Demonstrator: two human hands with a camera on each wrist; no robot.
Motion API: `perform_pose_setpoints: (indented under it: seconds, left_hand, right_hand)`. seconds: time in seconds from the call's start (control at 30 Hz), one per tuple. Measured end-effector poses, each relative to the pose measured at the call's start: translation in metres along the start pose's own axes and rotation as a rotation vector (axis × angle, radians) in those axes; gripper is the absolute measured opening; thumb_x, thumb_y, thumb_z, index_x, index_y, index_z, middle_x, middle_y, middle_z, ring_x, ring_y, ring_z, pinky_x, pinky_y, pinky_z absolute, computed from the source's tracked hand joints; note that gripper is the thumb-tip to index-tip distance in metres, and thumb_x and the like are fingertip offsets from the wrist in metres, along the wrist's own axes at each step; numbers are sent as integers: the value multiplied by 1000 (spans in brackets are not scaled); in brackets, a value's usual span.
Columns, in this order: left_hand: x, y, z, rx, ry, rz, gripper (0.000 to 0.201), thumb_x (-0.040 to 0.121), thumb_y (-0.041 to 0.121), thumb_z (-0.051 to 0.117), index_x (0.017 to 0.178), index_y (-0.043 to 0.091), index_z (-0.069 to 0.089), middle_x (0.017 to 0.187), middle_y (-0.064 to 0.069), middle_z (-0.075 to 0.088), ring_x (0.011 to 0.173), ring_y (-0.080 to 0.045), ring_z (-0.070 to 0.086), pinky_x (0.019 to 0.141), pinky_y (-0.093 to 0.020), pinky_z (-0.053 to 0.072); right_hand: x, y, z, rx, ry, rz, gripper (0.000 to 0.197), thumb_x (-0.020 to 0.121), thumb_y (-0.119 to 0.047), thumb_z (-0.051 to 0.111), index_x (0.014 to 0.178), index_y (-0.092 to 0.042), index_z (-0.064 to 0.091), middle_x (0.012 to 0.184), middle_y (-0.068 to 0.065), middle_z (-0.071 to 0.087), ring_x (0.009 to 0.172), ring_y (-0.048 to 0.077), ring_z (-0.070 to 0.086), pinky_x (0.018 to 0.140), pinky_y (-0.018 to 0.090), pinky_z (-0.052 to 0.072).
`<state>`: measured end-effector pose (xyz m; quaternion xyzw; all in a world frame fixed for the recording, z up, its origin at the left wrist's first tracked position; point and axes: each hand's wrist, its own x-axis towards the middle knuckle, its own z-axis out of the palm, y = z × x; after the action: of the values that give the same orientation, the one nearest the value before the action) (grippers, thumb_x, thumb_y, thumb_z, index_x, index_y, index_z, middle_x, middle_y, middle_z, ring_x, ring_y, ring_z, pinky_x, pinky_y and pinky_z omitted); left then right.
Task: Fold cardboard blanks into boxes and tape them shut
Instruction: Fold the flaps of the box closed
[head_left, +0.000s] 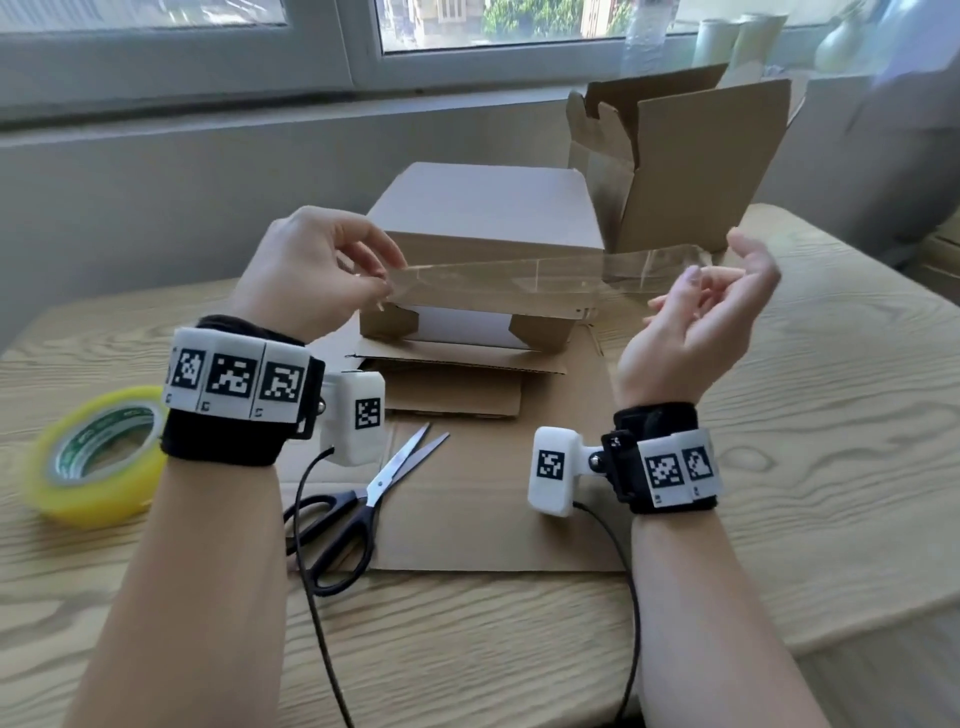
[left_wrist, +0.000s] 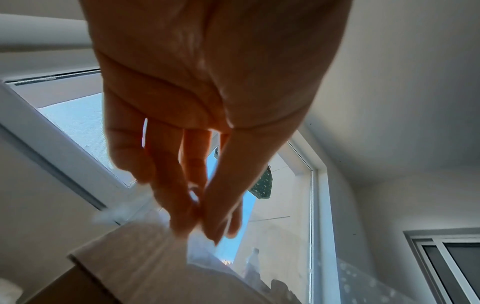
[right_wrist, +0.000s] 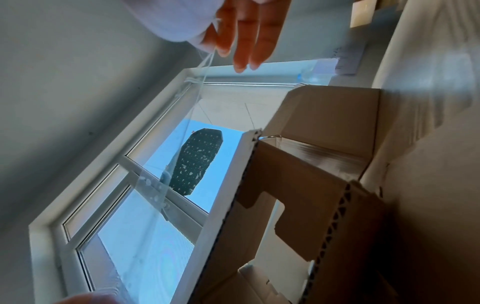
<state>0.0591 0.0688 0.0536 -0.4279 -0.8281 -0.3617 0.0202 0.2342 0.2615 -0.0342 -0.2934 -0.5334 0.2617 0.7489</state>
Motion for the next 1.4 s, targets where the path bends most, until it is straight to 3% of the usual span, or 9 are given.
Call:
perform_pose_setpoints:
  seconds: [0.2,0.33,0.43,0.7,0.8,0.93,1.0,1.1,1.4]
  left_hand:
    - [-1,-5,-5,-216,-48,-56,38,76,5,81,104,30,73,88,4,74,76,-20,72,66,-28,53]
    - [0,-7,-3,14,20,-109,26,72,12,84,92,26,73,89,9,68,77,-8,60,74,-27,48]
    - [-1,-3,-1,129,-29,-179,11,78,15,79,82,22,72,85,5,69,88,-14,64,76,-29,50]
    - [0,-5,4,299,-13,-209,21,86,12,61,78,29,69,92,7,66,108,-22,54,91,-40,49]
    - [3,-11,-1,16,-53,-236,23,85,2,64,87,25,69,85,2,69,93,-20,65,82,-34,52]
    - [4,-17,-5,-284,7,-255,47,81,-6,72,123,13,61,84,-10,70,78,-21,71,77,-36,59]
    - [4,-17,-6,-344,17,-270,33,82,-2,74,112,4,63,88,-13,70,69,-16,71,72,-30,61]
    - [0,-15,-9,-418,10,-240,11,83,0,73,88,4,64,87,-16,70,61,-10,71,60,-19,58]
    - [-3,-7,-16,-423,130,-130,11,82,12,78,91,14,72,82,-10,75,72,-23,74,68,-33,60]
  right_hand:
    - [2,1,-2,-32,36,20,31,94,-9,43,123,-5,52,85,12,55,65,33,55,61,47,48]
    - [-4,6,2,-73,0,52,31,92,-11,44,120,-7,56,83,3,53,70,27,55,64,47,50]
    - [-6,10,5,-85,-33,93,30,92,-14,45,118,-9,58,84,-2,54,70,28,57,64,47,51]
    - [-7,21,8,-103,-77,189,19,91,-16,47,98,-15,65,90,-7,61,72,27,59,64,44,52]
    - [-7,23,8,-98,-81,188,12,93,-22,52,92,-19,64,88,-2,65,69,24,59,63,39,51]
    - [-7,29,9,-104,-77,218,7,93,-23,55,87,-21,59,83,3,65,68,23,58,63,37,51]
    - [-8,33,9,-111,-90,237,8,94,-22,54,88,-20,59,80,2,63,68,23,59,63,32,50]
    - [-7,33,6,-142,-80,232,13,96,-17,53,93,-12,64,79,-5,60,64,5,52,59,9,37]
    - [-2,26,2,-171,5,169,15,96,-19,50,100,-11,62,88,-4,62,72,10,52,61,11,37]
